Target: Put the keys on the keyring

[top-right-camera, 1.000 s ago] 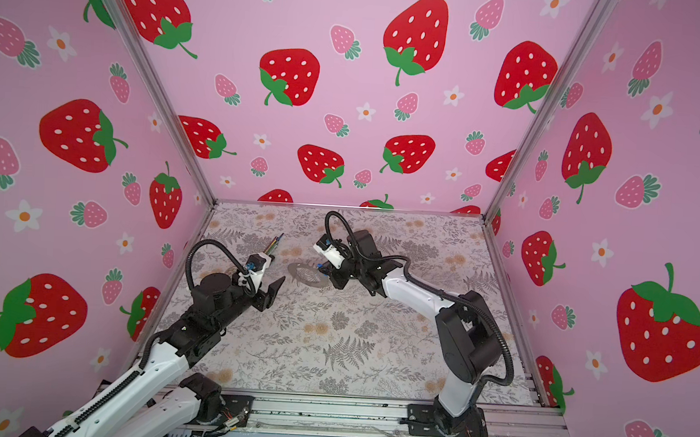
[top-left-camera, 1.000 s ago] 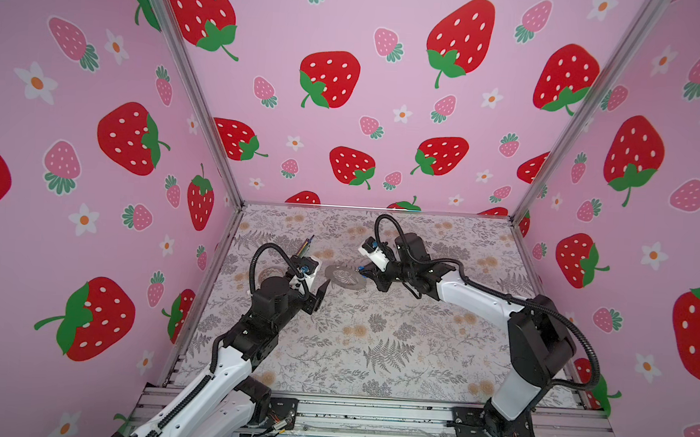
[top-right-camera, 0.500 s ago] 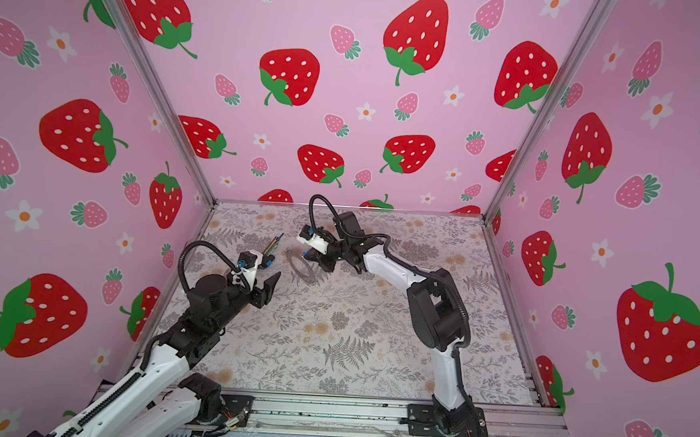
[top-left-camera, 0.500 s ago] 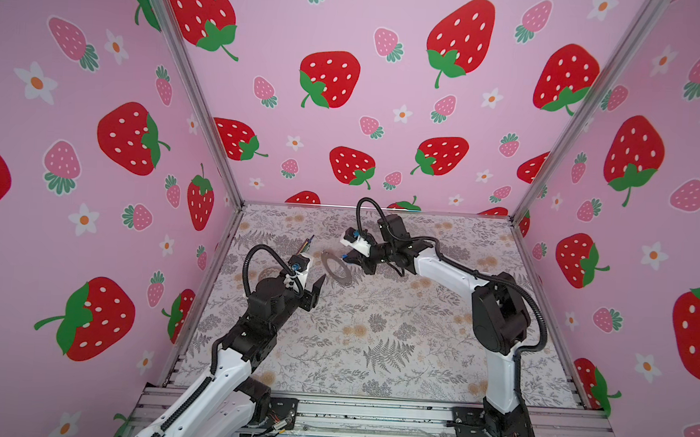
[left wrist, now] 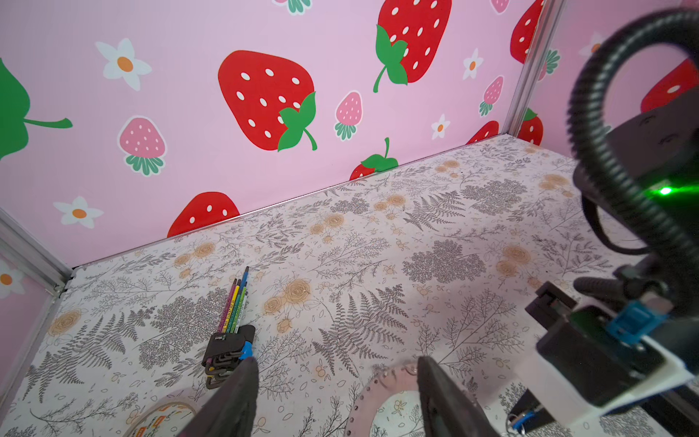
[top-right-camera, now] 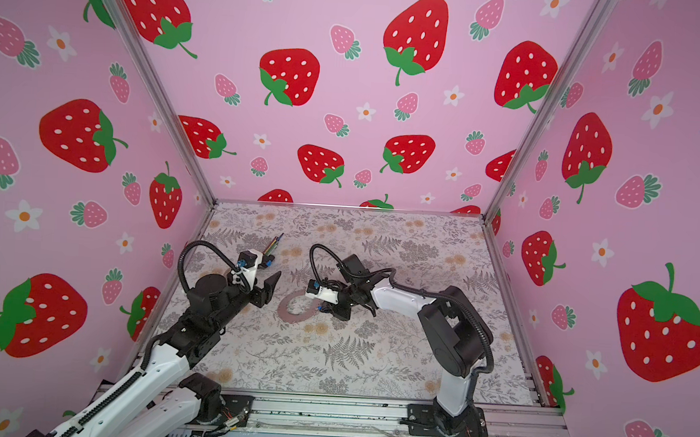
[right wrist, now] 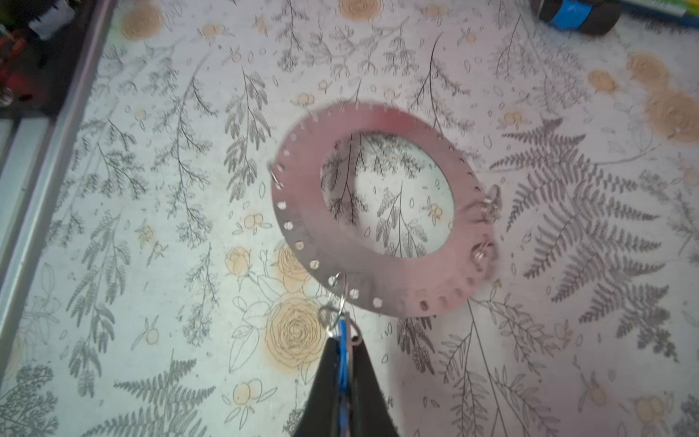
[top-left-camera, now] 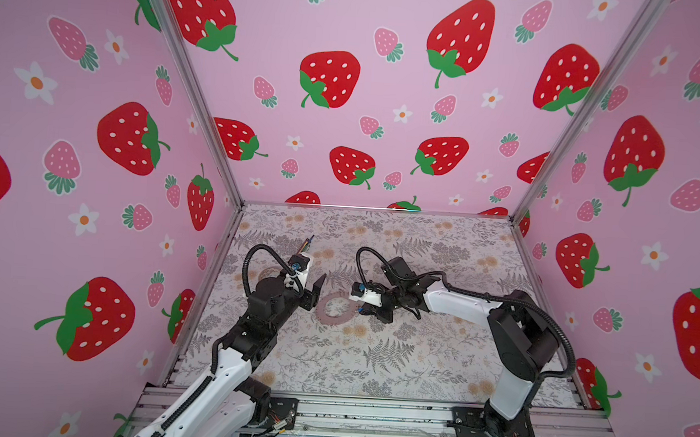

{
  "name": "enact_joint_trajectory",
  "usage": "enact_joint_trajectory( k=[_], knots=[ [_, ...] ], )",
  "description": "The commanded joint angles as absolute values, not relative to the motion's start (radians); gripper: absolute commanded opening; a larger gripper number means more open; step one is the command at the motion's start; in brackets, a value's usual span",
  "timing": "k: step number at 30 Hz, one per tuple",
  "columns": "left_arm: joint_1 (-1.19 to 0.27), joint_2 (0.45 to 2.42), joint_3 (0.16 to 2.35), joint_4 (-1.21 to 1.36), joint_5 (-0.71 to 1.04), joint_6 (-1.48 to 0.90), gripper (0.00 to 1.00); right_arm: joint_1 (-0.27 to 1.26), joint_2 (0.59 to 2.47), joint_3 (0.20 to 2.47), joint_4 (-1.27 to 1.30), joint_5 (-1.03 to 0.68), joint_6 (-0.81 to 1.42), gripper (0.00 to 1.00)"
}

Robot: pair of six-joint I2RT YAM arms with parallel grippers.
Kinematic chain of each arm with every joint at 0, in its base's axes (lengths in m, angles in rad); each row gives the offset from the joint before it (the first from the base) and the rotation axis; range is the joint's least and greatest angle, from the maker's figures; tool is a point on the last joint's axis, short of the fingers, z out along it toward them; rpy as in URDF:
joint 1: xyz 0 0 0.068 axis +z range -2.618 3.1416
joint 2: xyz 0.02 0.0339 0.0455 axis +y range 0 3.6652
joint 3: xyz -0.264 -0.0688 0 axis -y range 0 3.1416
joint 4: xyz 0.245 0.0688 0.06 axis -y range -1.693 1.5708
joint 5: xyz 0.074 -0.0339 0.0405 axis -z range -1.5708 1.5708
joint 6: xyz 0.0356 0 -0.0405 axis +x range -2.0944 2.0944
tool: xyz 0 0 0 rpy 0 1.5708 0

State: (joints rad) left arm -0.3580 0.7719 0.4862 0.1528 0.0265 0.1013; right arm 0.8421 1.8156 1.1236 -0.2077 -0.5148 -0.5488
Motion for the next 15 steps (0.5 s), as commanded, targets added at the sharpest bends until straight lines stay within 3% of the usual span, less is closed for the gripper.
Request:
enact_joint_trajectory(
  k=[1, 7, 15],
  knots=[
    [-0.354, 0.784, 0.492, 0.169, 0.071, 0.087, 0.68, 0.838, 1.828, 1.108, -0.323, -0.430, -0.578, 0.01],
    [-0.353, 0.794, 0.494, 0.162, 0.096, 0.077, 0.67, 0.838, 1.831, 1.084, -0.375, -0.343, -0.533, 0.03],
    [-0.354, 0.838, 0.491, 0.168, 0.115, 0.064, 0.67, 0.842, 1.785, 1.029, -0.402, -0.176, -0.460, 0.14]
  ],
)
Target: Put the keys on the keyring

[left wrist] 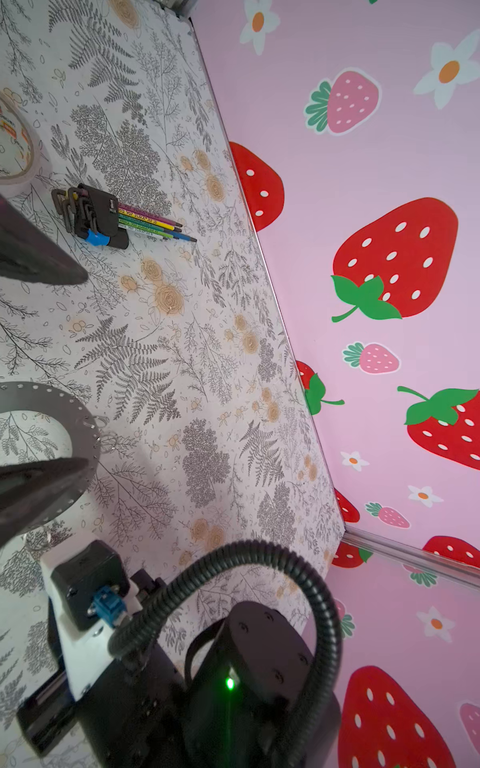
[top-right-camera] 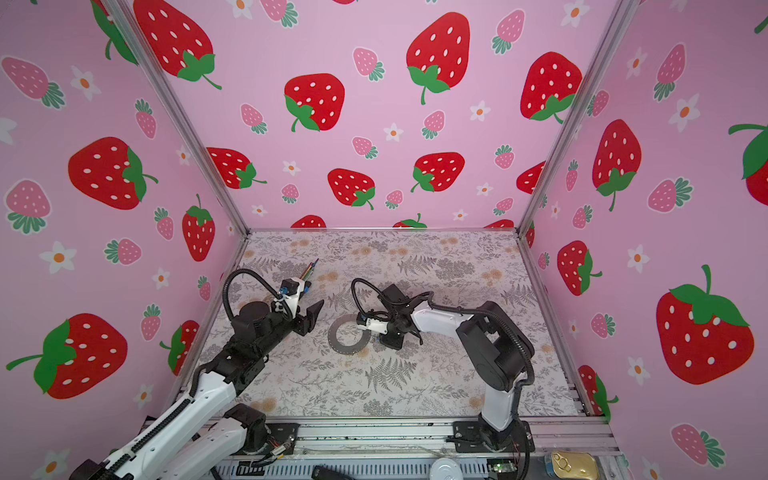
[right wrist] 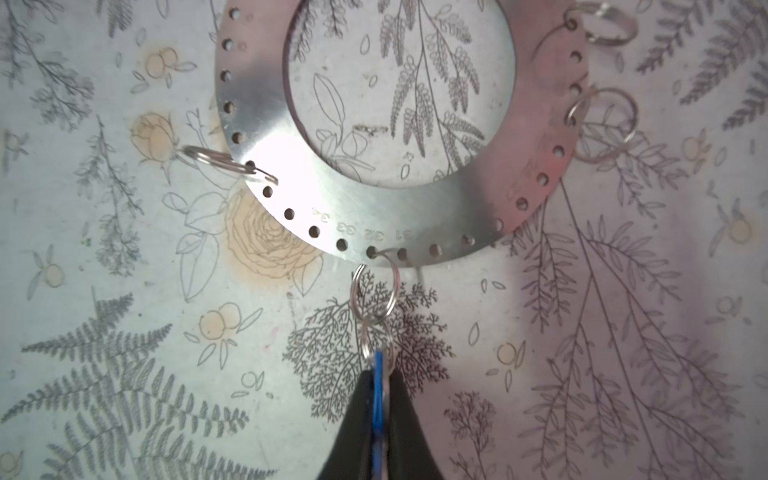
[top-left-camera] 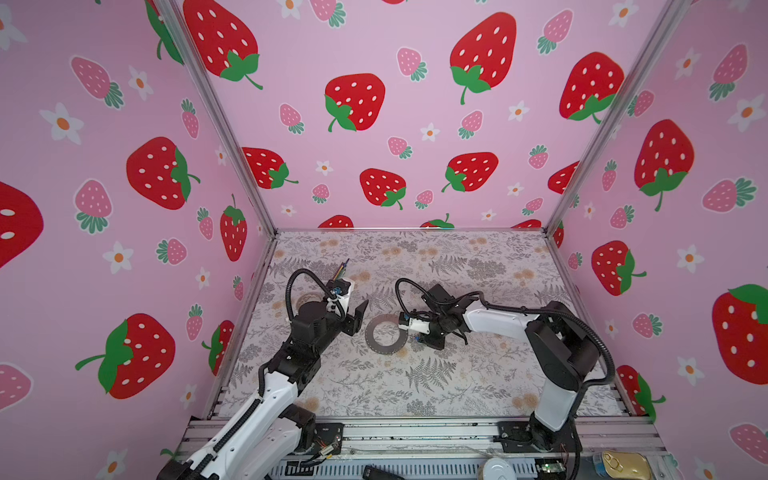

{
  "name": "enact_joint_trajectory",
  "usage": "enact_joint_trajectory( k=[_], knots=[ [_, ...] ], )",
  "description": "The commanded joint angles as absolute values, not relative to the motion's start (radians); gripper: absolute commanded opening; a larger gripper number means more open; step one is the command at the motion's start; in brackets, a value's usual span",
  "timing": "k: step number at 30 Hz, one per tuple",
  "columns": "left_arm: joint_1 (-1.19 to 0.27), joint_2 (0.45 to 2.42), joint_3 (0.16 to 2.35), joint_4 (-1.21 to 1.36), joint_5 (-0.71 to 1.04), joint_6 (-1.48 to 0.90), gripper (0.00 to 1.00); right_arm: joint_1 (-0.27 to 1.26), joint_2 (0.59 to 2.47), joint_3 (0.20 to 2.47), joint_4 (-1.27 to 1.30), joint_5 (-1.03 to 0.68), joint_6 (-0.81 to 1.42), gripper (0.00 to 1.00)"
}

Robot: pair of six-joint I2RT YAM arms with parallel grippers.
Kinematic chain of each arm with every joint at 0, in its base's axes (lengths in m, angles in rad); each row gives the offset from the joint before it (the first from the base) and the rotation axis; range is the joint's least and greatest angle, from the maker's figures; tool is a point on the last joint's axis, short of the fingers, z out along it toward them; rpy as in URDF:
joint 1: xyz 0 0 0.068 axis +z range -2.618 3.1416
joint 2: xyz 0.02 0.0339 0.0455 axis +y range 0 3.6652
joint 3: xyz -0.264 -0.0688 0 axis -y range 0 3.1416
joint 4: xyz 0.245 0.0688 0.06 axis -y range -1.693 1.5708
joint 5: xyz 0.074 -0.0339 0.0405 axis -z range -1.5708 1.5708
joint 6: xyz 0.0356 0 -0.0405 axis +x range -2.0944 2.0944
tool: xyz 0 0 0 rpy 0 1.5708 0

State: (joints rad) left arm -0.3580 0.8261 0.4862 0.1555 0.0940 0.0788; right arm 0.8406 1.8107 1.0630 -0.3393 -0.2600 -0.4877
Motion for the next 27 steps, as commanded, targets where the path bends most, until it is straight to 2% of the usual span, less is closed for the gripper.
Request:
enact_joint_trajectory(
  k=[1, 3, 6, 11, 12, 13, 14, 17, 21, 22, 23, 25, 27],
  knots=[
    [-0.353, 0.846, 0.492, 0.169, 0.117, 0.064, 0.67, 0.841, 1.777, 1.024, -0.409, -0.165, -0.452, 0.17],
    [-0.354, 0.860, 0.492, 0.167, 0.119, 0.065, 0.68, 0.842, 1.763, 1.012, -0.414, -0.140, -0.422, 0.31],
    [-0.353, 0.876, 0.485, 0.170, 0.087, 0.063, 0.69, 0.832, 1.737, 0.991, -0.410, -0.105, -0.376, 0.46],
    [-0.352, 0.893, 0.446, 0.206, -0.095, 0.069, 0.74, 0.748, 1.552, 0.872, -0.244, -0.107, -0.313, 0.65],
    [-0.351, 0.905, 0.432, 0.235, -0.144, 0.067, 0.74, 0.721, 1.511, 0.838, -0.189, -0.082, -0.300, 0.71],
    [-0.344, 0.927, 0.419, 0.262, -0.207, 0.060, 0.74, 0.686, 1.459, 0.786, -0.114, -0.051, -0.283, 0.94],
    [-0.339, 0.949, 0.416, 0.277, -0.285, 0.042, 0.74, 0.640, 1.411, 0.730, -0.026, -0.006, -0.258, 0.99],
    [-0.302, 1.041, 0.385, 0.409, -0.365, 0.016, 0.74, 0.479, 1.288, 0.524, 0.299, 0.149, -0.145, 0.99],
    [-0.253, 1.230, 0.396, 0.556, -0.385, 0.015, 0.74, 0.307, 1.223, 0.223, 0.815, 0.224, -0.124, 0.99],
    [-0.240, 1.273, 0.395, 0.606, -0.374, 0.015, 0.74, 0.276, 1.226, 0.209, 0.858, 0.249, -0.121, 0.99],
    [-0.231, 1.318, 0.390, 0.658, -0.371, 0.020, 0.74, 0.254, 1.228, 0.217, 0.857, 0.225, -0.139, 0.99],
    [-0.227, 1.392, 0.421, 0.684, -0.382, 0.066, 0.73, 0.202, 1.261, 0.168, 1.030, 0.153, -0.153, 0.99],
    [-0.208, 1.427, 0.413, 0.748, -0.317, 0.117, 0.70, 0.167, 1.285, 0.163, 1.091, 0.085, -0.152, 0.99]
  ],
)
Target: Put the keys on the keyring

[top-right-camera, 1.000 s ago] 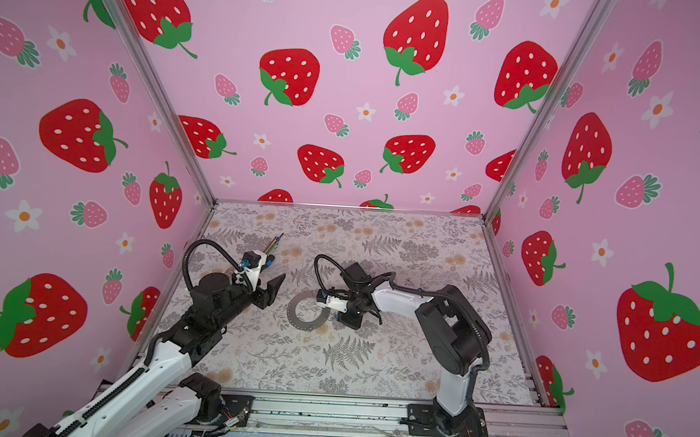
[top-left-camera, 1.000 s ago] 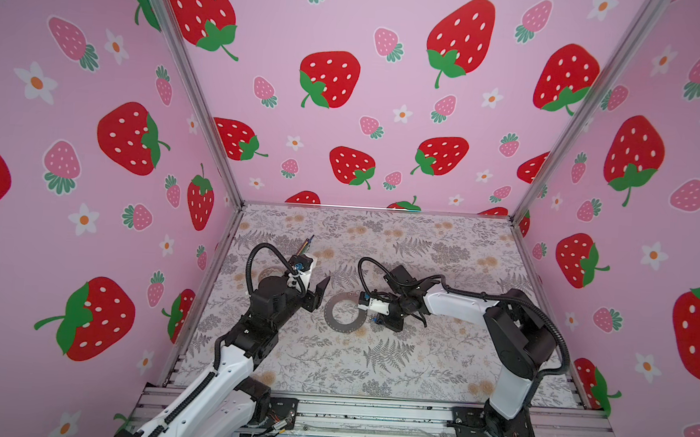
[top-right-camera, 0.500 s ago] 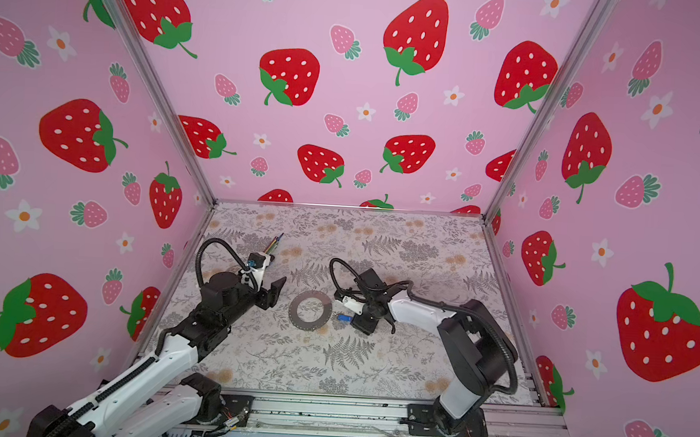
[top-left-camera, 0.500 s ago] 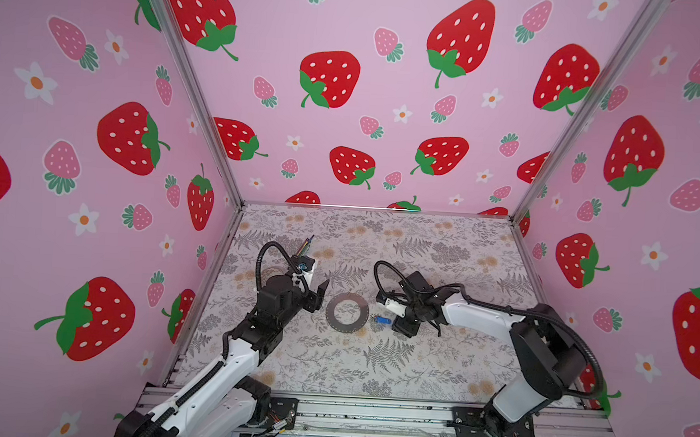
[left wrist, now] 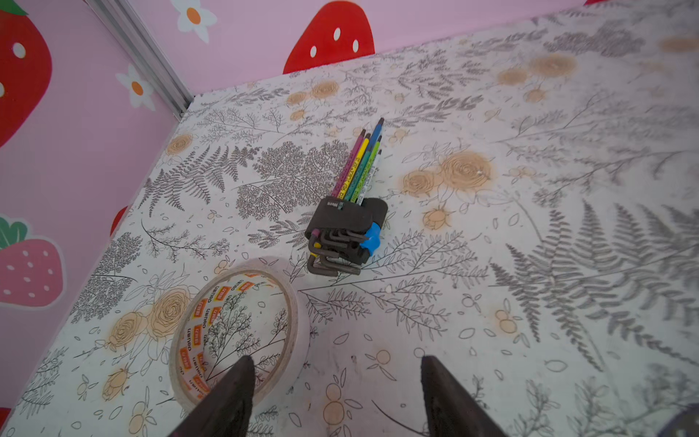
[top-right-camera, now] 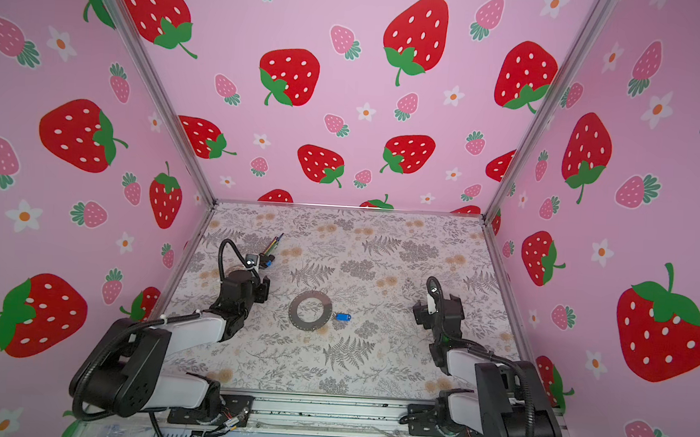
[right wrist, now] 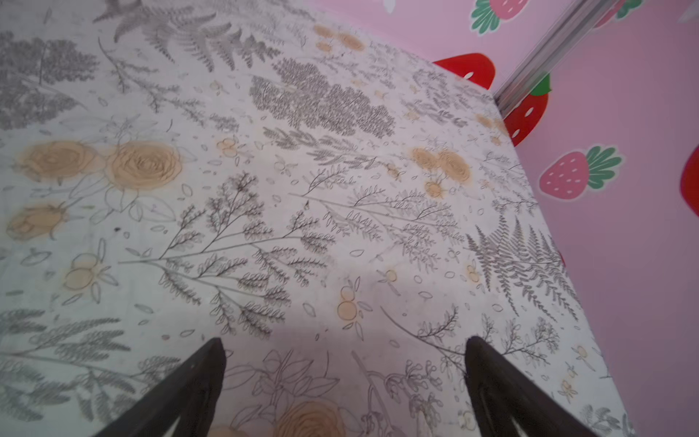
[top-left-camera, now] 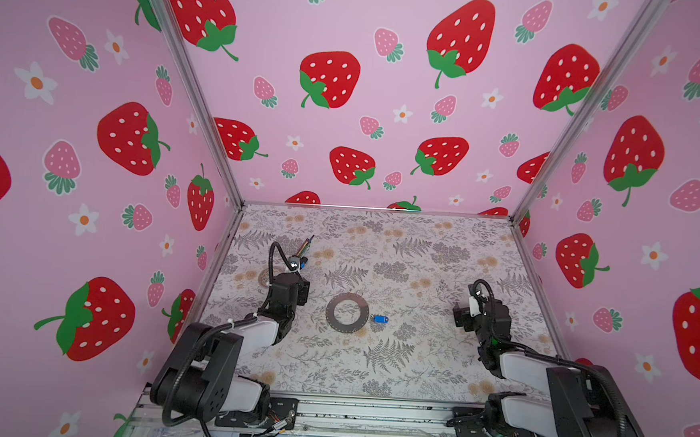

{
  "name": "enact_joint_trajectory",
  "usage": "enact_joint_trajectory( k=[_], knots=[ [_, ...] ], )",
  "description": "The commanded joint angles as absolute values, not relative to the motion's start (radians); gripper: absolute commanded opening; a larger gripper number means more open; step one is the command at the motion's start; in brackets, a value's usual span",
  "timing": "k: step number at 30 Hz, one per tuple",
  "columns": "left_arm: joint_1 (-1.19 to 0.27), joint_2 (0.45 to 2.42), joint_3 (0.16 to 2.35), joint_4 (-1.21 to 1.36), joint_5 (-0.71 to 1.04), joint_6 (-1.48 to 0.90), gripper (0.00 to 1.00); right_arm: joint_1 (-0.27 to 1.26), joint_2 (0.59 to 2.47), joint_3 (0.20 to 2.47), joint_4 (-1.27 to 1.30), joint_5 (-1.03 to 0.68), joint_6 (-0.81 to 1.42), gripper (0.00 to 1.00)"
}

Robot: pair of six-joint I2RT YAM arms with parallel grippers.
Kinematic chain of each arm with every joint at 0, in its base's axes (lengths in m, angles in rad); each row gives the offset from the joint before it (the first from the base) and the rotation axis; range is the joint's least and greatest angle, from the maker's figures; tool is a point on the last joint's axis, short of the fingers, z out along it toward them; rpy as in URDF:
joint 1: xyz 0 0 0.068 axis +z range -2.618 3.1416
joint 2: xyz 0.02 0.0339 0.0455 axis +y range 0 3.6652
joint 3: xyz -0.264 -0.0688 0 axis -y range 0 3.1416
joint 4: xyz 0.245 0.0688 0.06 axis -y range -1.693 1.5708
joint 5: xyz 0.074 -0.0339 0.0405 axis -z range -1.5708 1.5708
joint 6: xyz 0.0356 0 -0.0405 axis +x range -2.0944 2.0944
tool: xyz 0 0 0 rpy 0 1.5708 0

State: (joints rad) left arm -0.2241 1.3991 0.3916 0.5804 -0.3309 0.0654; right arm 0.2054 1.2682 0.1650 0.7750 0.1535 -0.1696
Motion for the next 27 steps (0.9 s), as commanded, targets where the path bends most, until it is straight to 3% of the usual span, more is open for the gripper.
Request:
enact_joint_trajectory(
  k=[1, 5, 7, 11, 13, 24, 25, 26, 27],
  knots=[
    [-0.188, 1.451, 0.388, 0.821, -0.289, 0.114, 0.70, 0.154, 1.310, 0.151, 1.169, 0.046, -0.144, 0.99],
    [-0.057, 1.513, 0.342, 0.946, -0.101, 0.017, 0.71, 0.130, 1.377, 0.214, 1.148, -0.054, -0.111, 0.99],
    [-0.027, 1.545, 0.385, 0.896, -0.025, 0.013, 0.71, 0.128, 1.465, 0.180, 1.296, -0.132, -0.120, 0.99],
    [-0.014, 1.540, 0.432, 0.795, -0.007, 0.008, 0.72, 0.116, 1.587, 0.118, 1.558, -0.100, -0.083, 0.99],
    [-0.008, 1.551, 0.442, 0.790, -0.007, 0.000, 0.74, 0.110, 1.540, 0.187, 1.343, -0.090, -0.087, 0.99],
    [0.007, 1.552, 0.460, 0.753, -0.014, -0.025, 0.75, 0.107, 1.570, 0.252, 1.276, -0.015, -0.046, 0.99],
    [0.007, 1.552, 0.460, 0.755, -0.014, -0.025, 0.84, 0.105, 1.574, 0.257, 1.268, -0.020, -0.045, 0.99],
    [0.007, 1.551, 0.461, 0.754, -0.014, -0.024, 0.99, 0.106, 1.573, 0.259, 1.263, -0.023, -0.046, 0.99],
    [0.006, 1.548, 0.458, 0.758, -0.016, -0.025, 0.99, 0.106, 1.574, 0.259, 1.262, -0.023, -0.046, 0.99]
  ],
)
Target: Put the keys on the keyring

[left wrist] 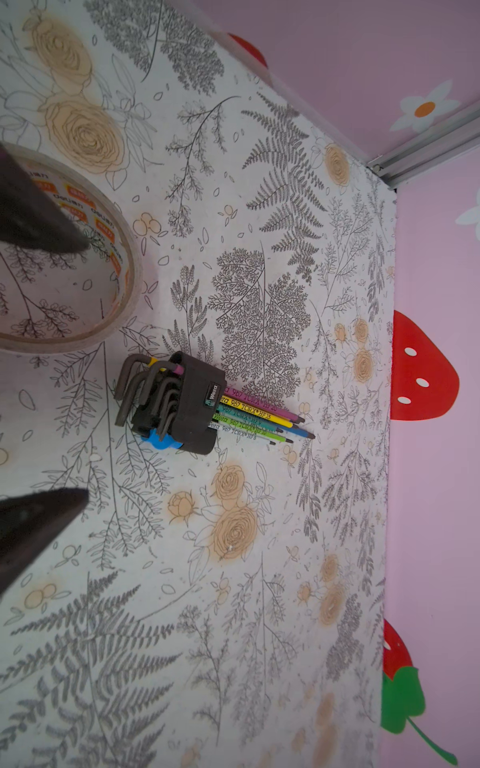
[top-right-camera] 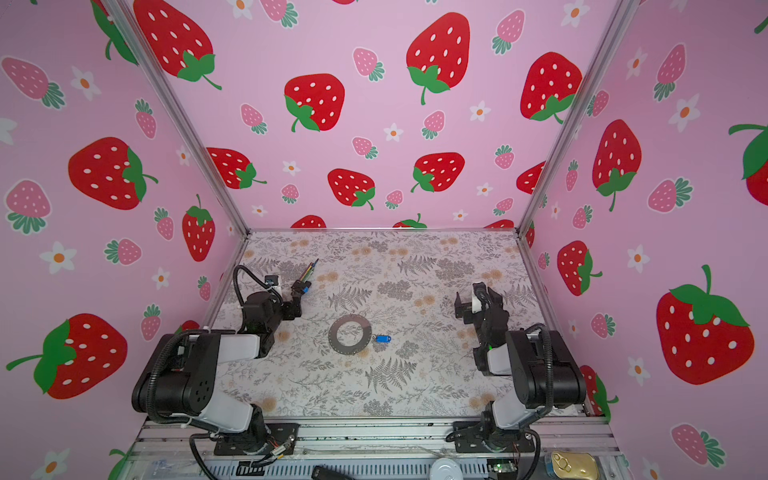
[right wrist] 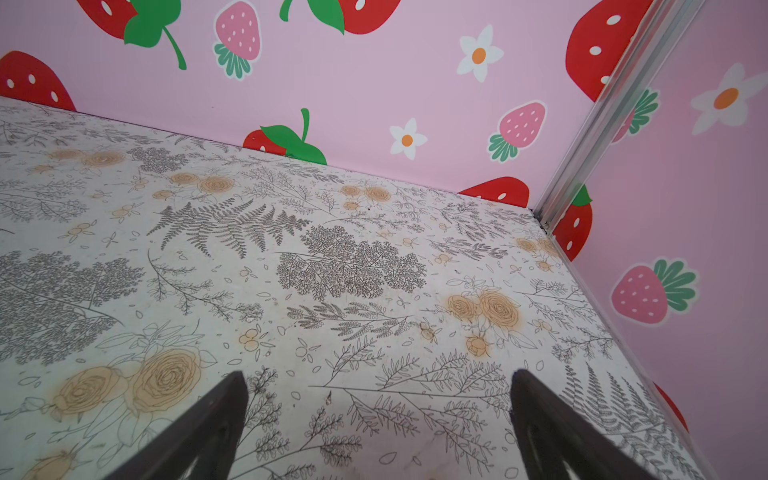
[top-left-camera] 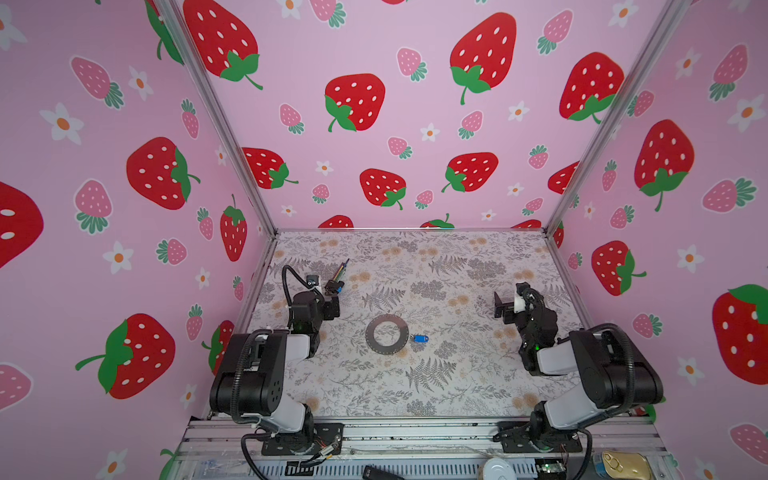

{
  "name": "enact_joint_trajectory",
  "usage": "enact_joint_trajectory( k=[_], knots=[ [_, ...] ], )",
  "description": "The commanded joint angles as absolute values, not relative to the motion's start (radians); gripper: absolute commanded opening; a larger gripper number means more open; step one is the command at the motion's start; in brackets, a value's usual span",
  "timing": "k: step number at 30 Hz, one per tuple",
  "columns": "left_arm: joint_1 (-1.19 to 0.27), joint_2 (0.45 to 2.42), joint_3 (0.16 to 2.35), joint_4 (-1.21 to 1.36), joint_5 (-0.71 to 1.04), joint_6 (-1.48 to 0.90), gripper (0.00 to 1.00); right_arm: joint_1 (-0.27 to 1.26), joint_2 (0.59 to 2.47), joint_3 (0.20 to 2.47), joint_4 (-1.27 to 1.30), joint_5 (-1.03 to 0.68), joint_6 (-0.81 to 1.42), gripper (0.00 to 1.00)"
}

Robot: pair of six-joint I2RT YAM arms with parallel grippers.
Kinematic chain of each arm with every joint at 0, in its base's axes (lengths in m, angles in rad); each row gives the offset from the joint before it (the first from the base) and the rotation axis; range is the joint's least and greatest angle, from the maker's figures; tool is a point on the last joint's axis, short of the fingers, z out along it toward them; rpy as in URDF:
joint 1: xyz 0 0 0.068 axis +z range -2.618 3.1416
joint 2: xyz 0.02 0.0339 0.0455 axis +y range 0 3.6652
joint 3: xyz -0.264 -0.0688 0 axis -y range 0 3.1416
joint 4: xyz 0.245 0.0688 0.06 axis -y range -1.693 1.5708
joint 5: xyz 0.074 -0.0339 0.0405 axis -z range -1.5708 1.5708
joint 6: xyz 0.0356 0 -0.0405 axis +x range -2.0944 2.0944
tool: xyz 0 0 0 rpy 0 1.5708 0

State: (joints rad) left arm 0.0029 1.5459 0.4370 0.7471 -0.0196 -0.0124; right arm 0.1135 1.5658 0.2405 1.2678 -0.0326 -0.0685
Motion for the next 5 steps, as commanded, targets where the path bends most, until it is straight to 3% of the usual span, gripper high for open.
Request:
enact_joint_trajectory(
  k=[1, 5],
  knots=[
    [0.006, 1.549, 0.459, 0.759, -0.017, -0.025, 0.99, 0.106, 1.572, 0.260, 1.263, -0.023, -0.045, 0.99],
    [0.006, 1.550, 0.459, 0.758, -0.015, -0.025, 0.99, 0.103, 1.566, 0.249, 1.273, -0.020, -0.043, 0.99]
  ],
)
